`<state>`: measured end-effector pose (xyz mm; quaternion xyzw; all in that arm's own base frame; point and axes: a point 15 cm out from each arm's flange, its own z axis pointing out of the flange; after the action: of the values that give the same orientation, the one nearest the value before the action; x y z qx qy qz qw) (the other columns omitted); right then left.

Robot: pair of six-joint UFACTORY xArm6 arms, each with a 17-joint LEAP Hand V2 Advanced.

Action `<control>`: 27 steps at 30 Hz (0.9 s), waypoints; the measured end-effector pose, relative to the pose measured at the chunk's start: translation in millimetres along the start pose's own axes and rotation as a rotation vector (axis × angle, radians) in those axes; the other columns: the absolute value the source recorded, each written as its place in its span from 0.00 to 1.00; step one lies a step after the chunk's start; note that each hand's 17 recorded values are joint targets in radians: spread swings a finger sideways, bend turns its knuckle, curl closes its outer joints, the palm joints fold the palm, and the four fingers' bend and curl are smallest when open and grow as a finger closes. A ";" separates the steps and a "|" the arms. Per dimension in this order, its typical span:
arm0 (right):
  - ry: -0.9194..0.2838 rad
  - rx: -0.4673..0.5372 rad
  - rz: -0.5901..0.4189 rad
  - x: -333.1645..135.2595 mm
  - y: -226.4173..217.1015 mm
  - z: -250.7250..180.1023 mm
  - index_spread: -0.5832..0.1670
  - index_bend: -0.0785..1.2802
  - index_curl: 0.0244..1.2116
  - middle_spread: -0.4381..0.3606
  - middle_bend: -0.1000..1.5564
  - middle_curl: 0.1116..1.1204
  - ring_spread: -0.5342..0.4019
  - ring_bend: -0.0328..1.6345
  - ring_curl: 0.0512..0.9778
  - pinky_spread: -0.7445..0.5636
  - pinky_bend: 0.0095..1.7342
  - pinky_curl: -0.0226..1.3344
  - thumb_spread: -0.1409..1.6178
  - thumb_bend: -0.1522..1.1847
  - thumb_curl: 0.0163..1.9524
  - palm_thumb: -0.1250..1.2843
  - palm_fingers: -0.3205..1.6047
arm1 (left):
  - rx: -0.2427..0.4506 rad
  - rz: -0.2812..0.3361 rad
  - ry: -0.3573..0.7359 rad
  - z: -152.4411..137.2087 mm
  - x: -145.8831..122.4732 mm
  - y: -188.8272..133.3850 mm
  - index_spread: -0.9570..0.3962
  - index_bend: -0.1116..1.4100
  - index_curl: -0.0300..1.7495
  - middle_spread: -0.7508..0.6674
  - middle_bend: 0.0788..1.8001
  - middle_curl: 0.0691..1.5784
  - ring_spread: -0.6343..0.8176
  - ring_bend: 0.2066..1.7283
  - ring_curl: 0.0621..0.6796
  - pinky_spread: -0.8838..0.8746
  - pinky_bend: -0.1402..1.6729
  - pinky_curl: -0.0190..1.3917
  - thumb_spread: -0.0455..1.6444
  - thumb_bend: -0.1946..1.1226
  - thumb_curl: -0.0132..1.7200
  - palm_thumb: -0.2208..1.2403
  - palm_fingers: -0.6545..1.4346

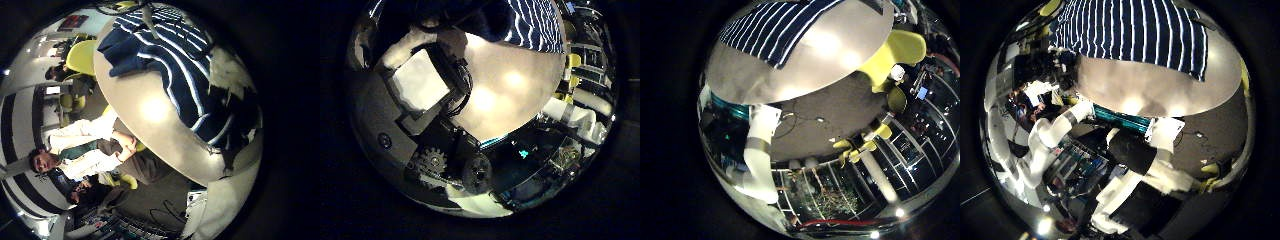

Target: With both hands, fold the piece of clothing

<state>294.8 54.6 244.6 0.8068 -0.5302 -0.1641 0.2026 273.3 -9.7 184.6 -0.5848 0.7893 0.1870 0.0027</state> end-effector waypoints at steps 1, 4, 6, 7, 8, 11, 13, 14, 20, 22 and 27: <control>0.002 -0.009 0.000 -1.1 -3.0 9.6 0.42 0.17 0.19 0.45 0.32 0.34 0.40 0.55 0.32 0.70 0.27 0.23 0.73 0.11 0.14 0.39 0.40 | -0.012 0.002 -0.003 -2.0 -1.3 0.9 0.36 0.36 0.40 0.20 0.47 0.52 0.12 0.72 0.61 0.18 0.70 0.42 0.68 0.24 0.30 0.67 0.81; 0.011 -0.005 0.014 -2.3 -14.1 30.0 0.42 0.18 0.20 0.42 0.35 0.36 0.35 0.56 0.34 0.65 0.28 0.22 0.71 0.10 0.15 0.41 0.40 | -0.031 0.009 -0.010 -8.1 -3.4 0.7 0.33 0.37 0.44 0.18 0.48 0.54 0.12 0.73 0.64 0.17 0.71 0.44 0.69 0.23 0.31 0.67 0.80; 0.023 0.012 0.021 -2.8 -22.3 37.3 0.42 0.19 0.21 0.40 0.36 0.38 0.33 0.57 0.35 0.62 0.29 0.22 0.70 0.10 0.15 0.42 0.40 | -0.030 0.011 -0.011 -11.5 -3.5 -0.2 0.31 0.37 0.46 0.17 0.48 0.56 0.12 0.74 0.66 0.17 0.72 0.45 0.69 0.22 0.32 0.67 0.79; 0.034 0.013 0.023 -2.5 -25.2 40.6 0.42 0.19 0.21 0.40 0.36 0.38 0.32 0.57 0.35 0.61 0.29 0.22 0.70 0.10 0.15 0.42 0.40 | -0.029 0.013 -0.012 -13.5 -3.3 -0.4 0.30 0.38 0.48 0.17 0.48 0.56 0.12 0.75 0.67 0.17 0.72 0.45 0.69 0.21 0.32 0.68 0.78; 0.051 0.009 0.028 -1.8 -27.8 44.3 0.42 0.19 0.22 0.39 0.37 0.39 0.31 0.58 0.36 0.59 0.30 0.23 0.69 0.10 0.15 0.43 0.40 | -0.029 0.014 -0.014 -16.2 -3.4 -0.5 0.29 0.38 0.49 0.16 0.49 0.57 0.12 0.75 0.68 0.17 0.73 0.46 0.69 0.21 0.32 0.68 0.78; 0.074 0.006 0.054 1.1 -32.2 49.4 0.41 0.20 0.24 0.36 0.38 0.41 0.30 0.58 0.38 0.57 0.32 0.23 0.69 0.10 0.15 0.43 0.39 | -0.030 0.016 -0.015 -23.8 -3.7 -2.5 0.27 0.37 0.53 0.15 0.49 0.59 0.12 0.76 0.70 0.16 0.74 0.47 0.69 0.19 0.33 0.68 0.77; 0.080 0.016 0.055 0.0 -39.6 53.8 0.41 0.20 0.25 0.36 0.38 0.42 0.29 0.59 0.39 0.56 0.32 0.23 0.69 0.10 0.15 0.43 0.39 | -0.031 0.020 -0.013 -26.9 -2.3 -4.6 0.26 0.37 0.56 0.14 0.50 0.60 0.12 0.77 0.71 0.16 0.74 0.48 0.69 0.18 0.34 0.69 0.76; 0.086 0.019 0.053 -2.0 -42.6 58.0 0.41 0.20 0.25 0.35 0.38 0.42 0.29 0.59 0.39 0.55 0.33 0.23 0.68 0.10 0.15 0.43 0.38 | -0.034 0.022 -0.014 -27.3 -1.8 -4.7 0.25 0.37 0.57 0.14 0.50 0.60 0.12 0.77 0.72 0.16 0.74 0.48 0.69 0.18 0.34 0.69 0.76; 0.175 -0.026 0.074 4.5 -40.9 92.1 0.39 0.20 0.29 0.31 0.39 0.46 0.25 0.61 0.43 0.48 0.37 0.23 0.68 0.10 0.16 0.49 0.39 | -0.053 0.022 -0.015 -29.5 -2.5 -3.7 0.23 0.35 0.64 0.12 0.50 0.63 0.13 0.79 0.74 0.16 0.75 0.50 0.69 0.15 0.36 0.70 0.75; 0.189 -0.054 0.077 7.5 -42.9 103.7 0.37 0.21 0.30 0.30 0.39 0.47 0.24 0.62 0.45 0.45 0.39 0.23 0.67 0.10 0.17 0.50 0.41 | -0.060 0.025 -0.017 -31.9 -2.2 -5.2 0.22 0.34 0.66 0.12 0.51 0.63 0.13 0.79 0.74 0.16 0.75 0.51 0.70 0.15 0.36 0.70 0.74; 0.198 -0.071 0.080 7.9 -48.0 109.8 0.29 0.21 0.33 0.24 0.41 0.53 0.22 0.67 0.49 0.30 0.53 0.28 0.67 0.12 0.18 0.59 0.54 | -0.070 0.035 -0.022 -40.5 0.3 -5.1 0.21 0.32 0.71 0.11 0.51 0.65 0.13 0.80 0.74 0.16 0.75 0.51 0.70 0.14 0.37 0.70 0.74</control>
<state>283.0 47.6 125.2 0.7896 -0.5331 -0.0942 0.2890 286.6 -23.3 220.8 -0.5684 0.7924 0.2209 -0.0124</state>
